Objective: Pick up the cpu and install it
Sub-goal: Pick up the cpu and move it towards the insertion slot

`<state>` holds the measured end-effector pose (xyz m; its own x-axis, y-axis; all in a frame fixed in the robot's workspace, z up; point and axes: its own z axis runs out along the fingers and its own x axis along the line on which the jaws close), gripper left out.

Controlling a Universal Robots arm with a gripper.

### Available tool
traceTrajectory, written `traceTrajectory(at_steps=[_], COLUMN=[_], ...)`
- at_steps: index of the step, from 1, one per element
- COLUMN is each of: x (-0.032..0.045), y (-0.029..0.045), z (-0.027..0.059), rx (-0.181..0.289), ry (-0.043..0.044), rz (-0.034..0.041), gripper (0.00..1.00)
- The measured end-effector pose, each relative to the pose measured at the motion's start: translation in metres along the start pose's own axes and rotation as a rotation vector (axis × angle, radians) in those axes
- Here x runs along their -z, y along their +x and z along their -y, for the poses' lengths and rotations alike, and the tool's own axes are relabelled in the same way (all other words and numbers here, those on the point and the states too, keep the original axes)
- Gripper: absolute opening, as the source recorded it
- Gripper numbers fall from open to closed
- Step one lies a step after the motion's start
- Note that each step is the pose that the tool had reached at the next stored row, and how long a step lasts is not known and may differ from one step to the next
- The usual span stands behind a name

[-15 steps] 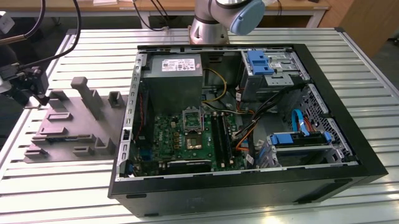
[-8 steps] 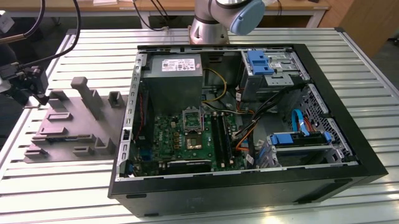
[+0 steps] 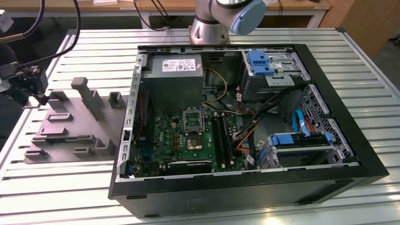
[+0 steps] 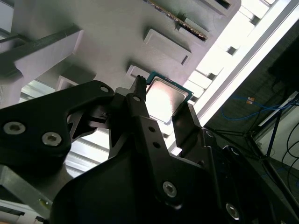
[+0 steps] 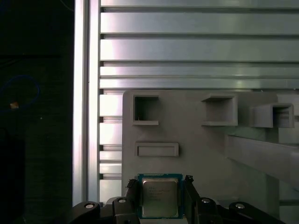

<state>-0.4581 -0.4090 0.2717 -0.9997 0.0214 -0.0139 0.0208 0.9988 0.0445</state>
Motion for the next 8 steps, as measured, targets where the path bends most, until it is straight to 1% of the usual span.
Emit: traceTrajectory(at_steps=[8], x=[0.0015], y=[0.0000], z=[-0.0001], rx=[0.000], ry=[0.0000], rz=[0.0000], gripper=[0.47])
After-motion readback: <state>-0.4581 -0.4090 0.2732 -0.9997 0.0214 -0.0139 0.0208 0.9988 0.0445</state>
